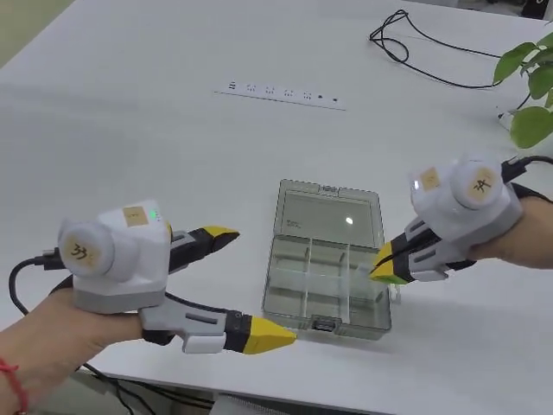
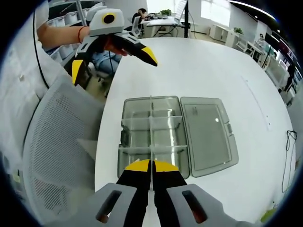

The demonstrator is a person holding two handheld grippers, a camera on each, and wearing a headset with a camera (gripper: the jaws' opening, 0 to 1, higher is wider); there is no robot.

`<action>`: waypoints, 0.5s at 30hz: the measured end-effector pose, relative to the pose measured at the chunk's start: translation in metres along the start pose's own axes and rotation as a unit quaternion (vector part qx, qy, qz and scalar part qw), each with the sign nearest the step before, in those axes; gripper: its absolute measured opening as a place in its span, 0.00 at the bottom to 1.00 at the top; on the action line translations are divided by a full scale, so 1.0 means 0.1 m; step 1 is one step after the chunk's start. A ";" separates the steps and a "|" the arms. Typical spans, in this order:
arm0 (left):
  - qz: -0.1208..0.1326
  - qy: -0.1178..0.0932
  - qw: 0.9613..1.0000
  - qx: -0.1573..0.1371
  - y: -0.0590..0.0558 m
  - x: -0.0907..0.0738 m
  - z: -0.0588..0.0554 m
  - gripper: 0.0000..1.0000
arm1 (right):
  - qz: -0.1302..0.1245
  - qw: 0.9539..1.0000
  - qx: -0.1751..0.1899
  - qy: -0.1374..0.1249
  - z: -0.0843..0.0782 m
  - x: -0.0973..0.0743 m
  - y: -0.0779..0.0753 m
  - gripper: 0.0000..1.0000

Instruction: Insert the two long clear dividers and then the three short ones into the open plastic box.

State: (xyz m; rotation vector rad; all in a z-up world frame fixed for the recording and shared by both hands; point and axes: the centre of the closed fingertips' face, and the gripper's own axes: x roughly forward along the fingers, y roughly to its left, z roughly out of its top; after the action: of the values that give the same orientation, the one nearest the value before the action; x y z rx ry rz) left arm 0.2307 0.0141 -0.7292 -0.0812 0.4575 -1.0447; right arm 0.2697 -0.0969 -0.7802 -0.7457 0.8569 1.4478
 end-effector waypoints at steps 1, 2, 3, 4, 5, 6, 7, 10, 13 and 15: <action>0.000 0.001 1.000 -0.001 0.00 0.00 0.00 0.99 | -0.001 1.000 0.003 -0.002 0.00 0.00 -0.01 0.02; 0.000 0.001 1.000 0.000 0.00 0.00 0.00 0.99 | -0.002 1.000 0.004 -0.004 0.00 0.00 -0.01 0.02; -0.001 0.000 1.000 0.000 -0.01 0.00 0.00 0.99 | -0.003 1.000 0.002 -0.008 0.00 0.00 -0.01 0.02; -0.001 0.000 1.000 0.000 -0.01 0.01 0.00 1.00 | -0.005 1.000 0.004 -0.010 0.00 0.00 -0.02 0.02; -0.001 0.000 1.000 -0.001 -0.01 0.01 0.00 0.99 | -0.007 1.000 0.004 -0.013 -0.01 0.01 -0.02 0.02; -0.001 0.000 1.000 0.000 -0.01 0.01 0.00 0.99 | -0.008 1.000 0.003 -0.014 -0.01 0.01 -0.02 0.02; -0.002 0.000 1.000 0.000 -0.01 0.01 0.00 0.99 | -0.010 1.000 -0.001 -0.016 -0.01 0.01 -0.02 0.02; -0.004 -0.001 1.000 0.001 -0.02 0.01 0.00 0.99 | -0.018 1.000 -0.008 -0.021 0.01 0.00 0.02 0.02; -0.003 0.000 1.000 0.000 -0.02 0.01 0.00 0.99 | -0.025 0.999 -0.018 -0.021 0.03 0.00 0.04 0.02; -0.003 -0.001 1.000 -0.001 -0.02 0.01 0.00 0.99 | -0.028 0.999 -0.023 -0.018 0.03 0.01 0.04 0.02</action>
State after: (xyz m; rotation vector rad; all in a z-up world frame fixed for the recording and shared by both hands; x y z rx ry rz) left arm 0.2292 0.0124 -0.7292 -0.0863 0.4565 -1.0506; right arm 0.2655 -0.0942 -0.7791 -0.7714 0.7709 1.4306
